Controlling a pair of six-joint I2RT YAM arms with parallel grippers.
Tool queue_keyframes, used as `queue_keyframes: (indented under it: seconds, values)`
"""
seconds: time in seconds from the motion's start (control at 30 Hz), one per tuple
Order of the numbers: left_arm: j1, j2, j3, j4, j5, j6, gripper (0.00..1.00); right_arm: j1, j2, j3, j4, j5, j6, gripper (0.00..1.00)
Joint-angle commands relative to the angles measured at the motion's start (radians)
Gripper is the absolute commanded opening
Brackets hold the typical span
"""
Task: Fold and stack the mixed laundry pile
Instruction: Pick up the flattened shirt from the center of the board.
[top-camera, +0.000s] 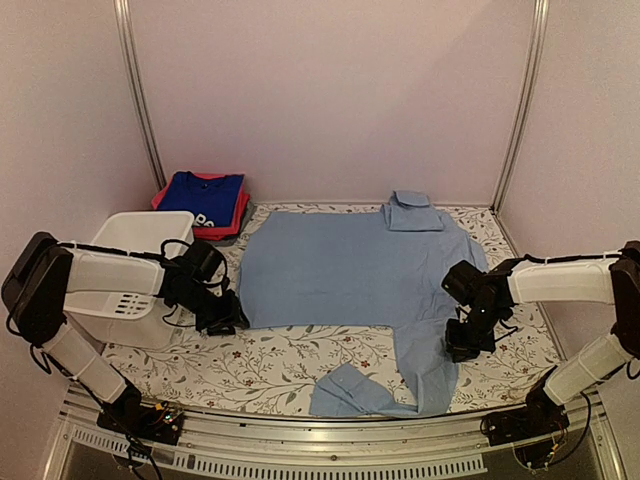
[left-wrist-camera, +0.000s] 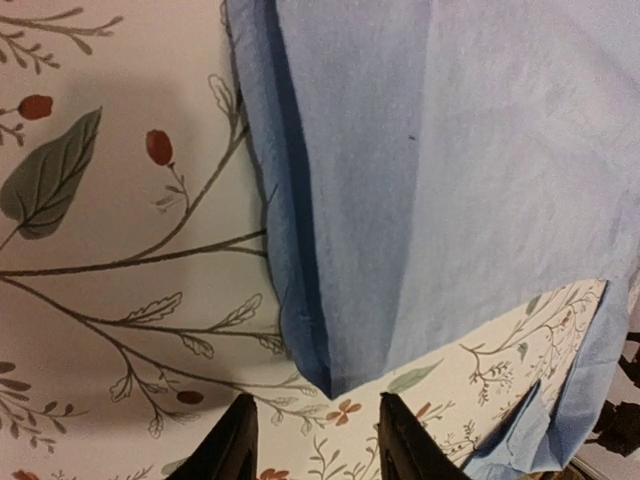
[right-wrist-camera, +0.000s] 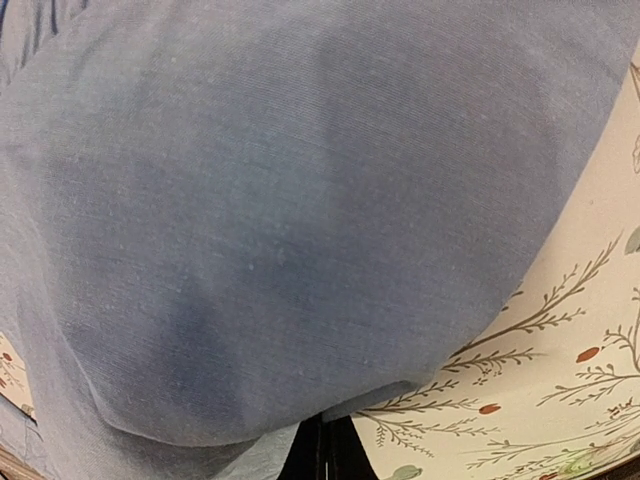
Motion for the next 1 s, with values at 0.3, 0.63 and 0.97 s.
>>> queue_keyframes:
  seconds: [0.3,0.63,0.97]
  values:
    - [-0.009,0.084,0.018,0.1,0.046,-0.008,0.33,0.0,-0.108,-0.009,-0.048,0.042,0.033,0.0]
    - [0.009,0.047,0.035,0.071,0.029,-0.024,0.0,-0.003,-0.186,0.033,-0.121,0.086,0.052,0.0]
    - [0.068,0.014,0.11,0.014,0.039,-0.011,0.0,-0.13,-0.233,0.17,-0.16,0.136,-0.041,0.0]
